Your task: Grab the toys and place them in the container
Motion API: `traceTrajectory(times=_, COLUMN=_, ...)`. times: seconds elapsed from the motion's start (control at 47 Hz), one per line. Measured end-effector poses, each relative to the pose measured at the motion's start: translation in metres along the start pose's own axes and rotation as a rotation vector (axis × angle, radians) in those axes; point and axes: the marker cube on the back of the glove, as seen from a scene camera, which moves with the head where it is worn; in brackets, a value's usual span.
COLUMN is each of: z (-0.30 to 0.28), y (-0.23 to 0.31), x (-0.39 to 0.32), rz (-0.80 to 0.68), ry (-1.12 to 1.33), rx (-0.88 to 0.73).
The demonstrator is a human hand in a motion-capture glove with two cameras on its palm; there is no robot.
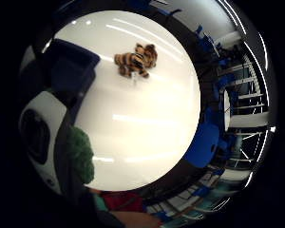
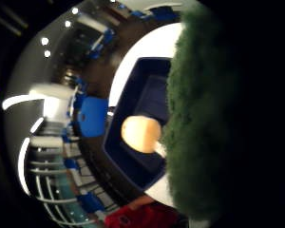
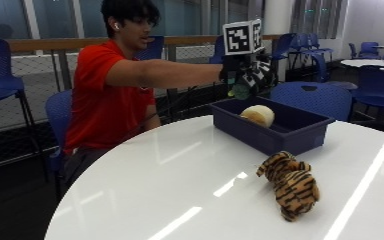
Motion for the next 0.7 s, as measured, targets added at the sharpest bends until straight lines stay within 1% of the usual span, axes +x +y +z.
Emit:
traceTrajectory(times=0.064, z=-0.003, y=-0.007, x=-0.036, rz=-0.057, ry=-0.002, rx=0.005)
traceTrajectory(times=0.149, z=-0.003, y=-0.014, x=-0.070, rz=-0.093, ry=0.004, rx=-0.003)
traceTrajectory(times=0.255, z=0.001, y=-0.020, x=-0.092, rz=-0.100, ry=0.008, rx=-0.009)
traceTrajectory(times=0.341, z=0.005, y=-0.016, x=-0.109, rz=-0.211, ry=0.035, rx=-0.020)
traceTrajectory(times=0.404, z=0.007, y=-0.016, x=-0.118, rz=-0.203, ry=0.036, rx=-0.031)
traceTrajectory(times=0.447, z=0.009, y=-0.014, x=-0.119, rz=-0.213, ry=0.050, rx=-0.055)
traceTrajectory(times=0.511, z=0.015, y=-0.010, x=-0.111, rz=-0.299, ry=0.124, rx=-0.102)
traceTrajectory(times=0.553, z=0.018, y=-0.009, x=-0.109, rz=-0.297, ry=0.132, rx=-0.134)
traceTrajectory(times=0.617, z=0.019, y=-0.008, x=-0.110, rz=-0.240, ry=0.064, rx=-0.204)
traceTrajectory(times=0.66, z=0.022, y=-0.009, x=-0.098, rz=-0.247, ry=0.128, rx=-0.233)
traceTrajectory(times=0.702, z=0.024, y=-0.010, x=-0.082, rz=-0.287, ry=0.226, rx=-0.237)
